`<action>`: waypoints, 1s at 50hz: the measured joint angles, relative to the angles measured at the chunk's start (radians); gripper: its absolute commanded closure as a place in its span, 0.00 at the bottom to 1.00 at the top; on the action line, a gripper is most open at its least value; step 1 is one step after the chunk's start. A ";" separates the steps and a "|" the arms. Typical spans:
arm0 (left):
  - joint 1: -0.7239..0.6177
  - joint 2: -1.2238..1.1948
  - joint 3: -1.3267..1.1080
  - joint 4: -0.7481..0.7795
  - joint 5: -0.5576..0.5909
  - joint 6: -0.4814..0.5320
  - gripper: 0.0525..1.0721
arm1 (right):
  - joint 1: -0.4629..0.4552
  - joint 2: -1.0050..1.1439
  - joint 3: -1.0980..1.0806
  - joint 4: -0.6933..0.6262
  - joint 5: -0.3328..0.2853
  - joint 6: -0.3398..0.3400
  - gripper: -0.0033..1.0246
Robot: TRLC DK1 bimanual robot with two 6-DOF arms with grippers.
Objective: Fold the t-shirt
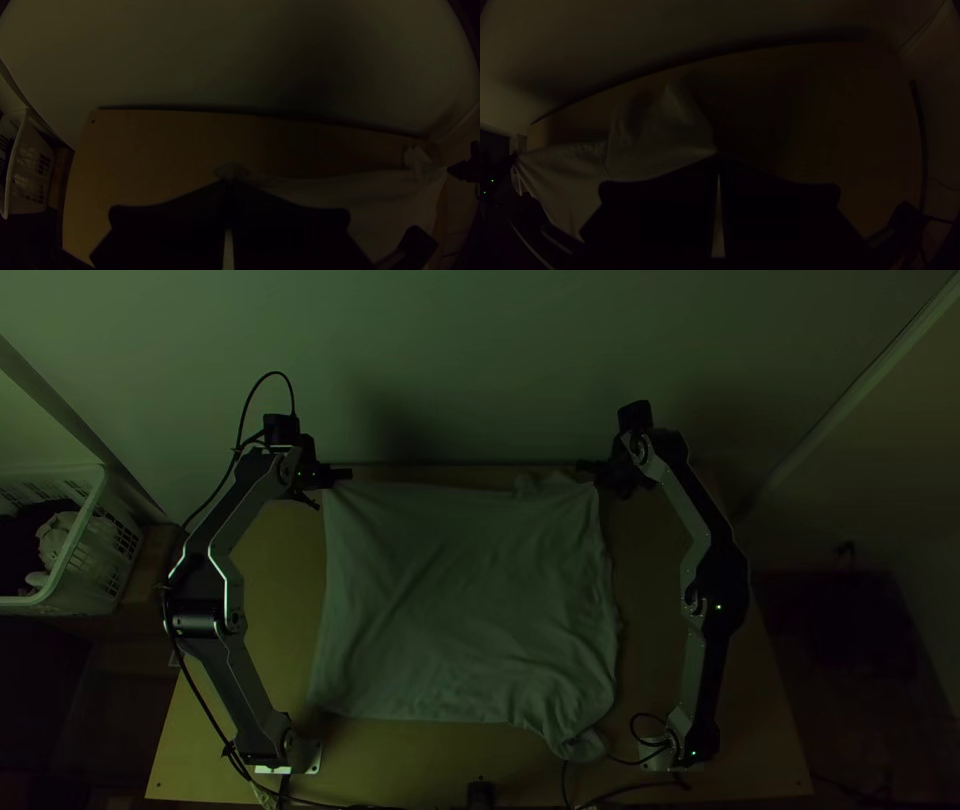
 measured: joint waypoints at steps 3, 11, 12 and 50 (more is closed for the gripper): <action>0.000 -0.020 -0.008 0.000 0.000 0.000 0.98 | -0.001 -0.021 -0.015 0.000 0.000 -0.002 0.97; 0.002 -0.075 -0.073 0.001 0.005 0.000 0.98 | -0.006 -0.083 -0.079 0.000 0.000 -0.016 0.97; 0.002 -0.081 -0.083 0.000 0.008 0.000 0.98 | -0.006 -0.089 -0.088 -0.001 0.000 -0.019 0.97; 0.017 -0.253 -0.460 0.099 0.034 0.000 0.98 | 0.014 -0.386 -0.578 0.052 0.000 -0.058 0.97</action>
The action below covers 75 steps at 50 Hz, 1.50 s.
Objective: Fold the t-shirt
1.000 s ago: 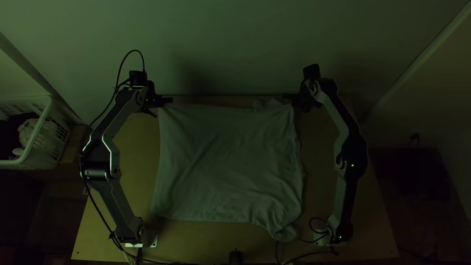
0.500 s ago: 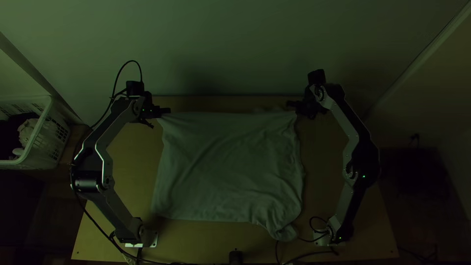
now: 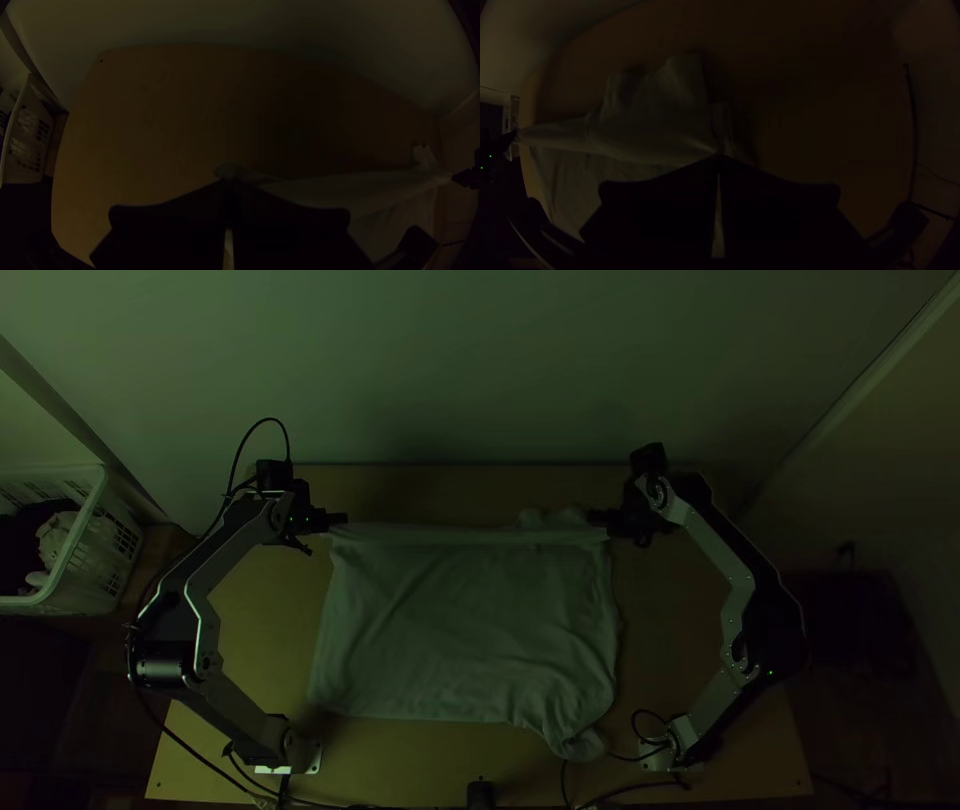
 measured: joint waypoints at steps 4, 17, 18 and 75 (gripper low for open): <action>0.000 -0.024 -0.043 0.015 0.003 0.000 0.98 | 0.007 -0.039 -0.061 0.020 0.000 0.000 0.97; 0.000 -0.078 -0.170 0.055 0.003 0.000 0.98 | 0.040 -0.158 -0.266 0.073 0.000 0.000 0.97; 0.000 -0.080 -0.177 0.057 0.003 0.001 0.98 | 0.042 -0.166 -0.279 0.077 0.000 0.000 0.97; 0.057 -0.249 -0.435 0.209 0.093 -0.046 0.04 | 0.092 -0.480 -0.626 0.224 0.012 0.056 0.27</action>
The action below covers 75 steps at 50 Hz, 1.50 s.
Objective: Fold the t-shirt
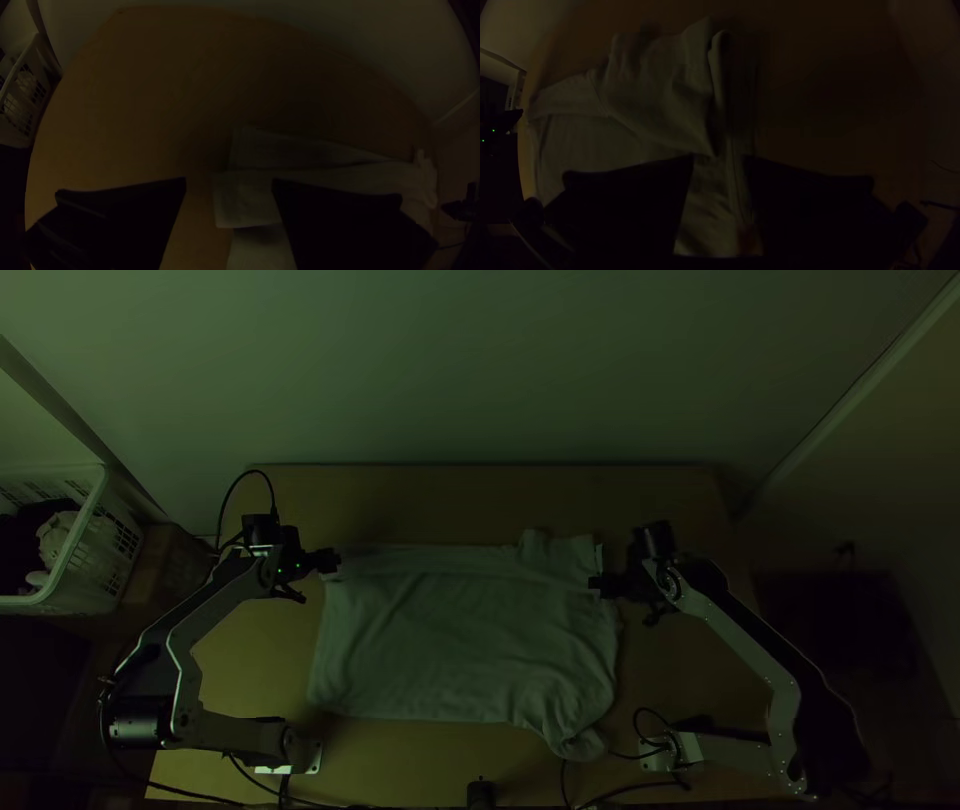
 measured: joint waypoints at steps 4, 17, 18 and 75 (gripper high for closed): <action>0.008 -0.061 0.000 -0.015 0.019 -0.007 0.04 | -0.002 -0.074 -0.003 -0.032 0.000 0.010 0.27; 0.015 -0.257 0.000 -0.176 0.079 -0.002 0.04 | 0.021 -0.212 -0.003 -0.258 0.003 0.042 0.19; 0.015 -0.272 0.000 -0.193 0.084 -0.002 0.04 | 0.024 -0.220 -0.003 -0.272 0.003 0.043 0.19; -0.071 -0.499 -0.152 -0.986 0.040 0.307 0.05 | 0.159 -0.278 -0.196 -0.541 -0.220 0.259 0.16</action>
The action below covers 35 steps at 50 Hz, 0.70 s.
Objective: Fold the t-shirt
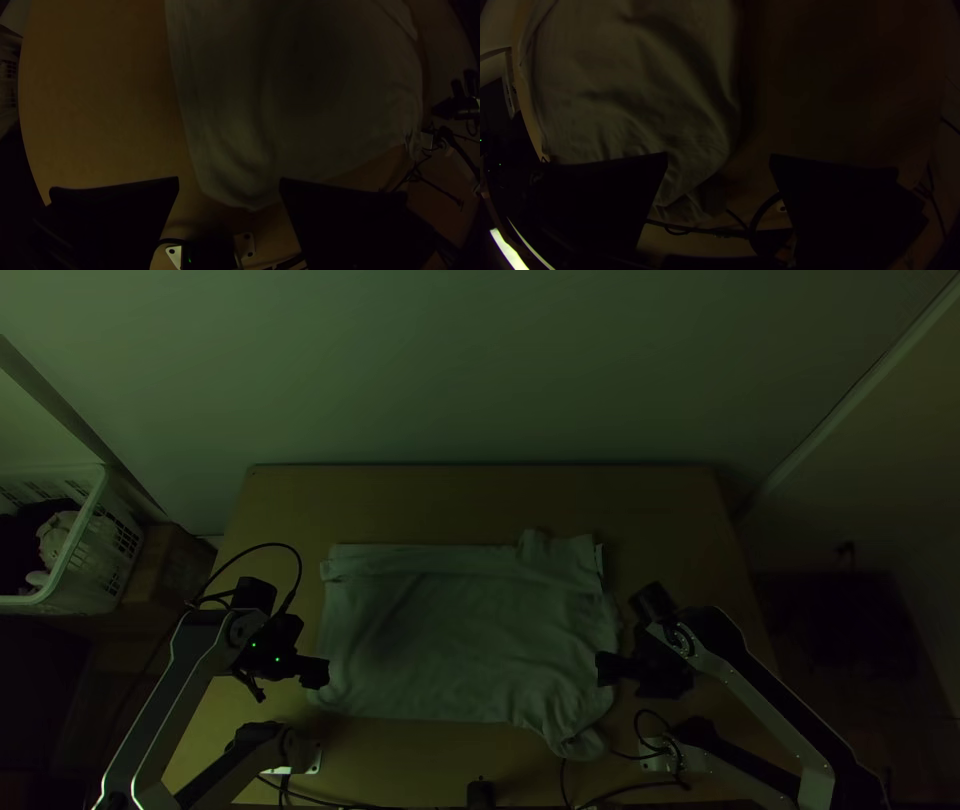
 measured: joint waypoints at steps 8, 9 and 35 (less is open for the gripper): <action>-0.023 0.026 0.000 -0.006 -0.010 0.024 0.06 | 0.045 0.053 -0.028 0.003 -0.015 -0.015 0.16; -0.025 0.029 0.000 -0.006 -0.011 0.026 0.06 | 0.054 0.058 -0.031 0.004 -0.022 -0.015 0.16; -0.041 0.118 0.003 -0.002 -0.026 0.063 0.06 | 0.211 0.259 -0.064 0.100 -0.121 -0.041 0.42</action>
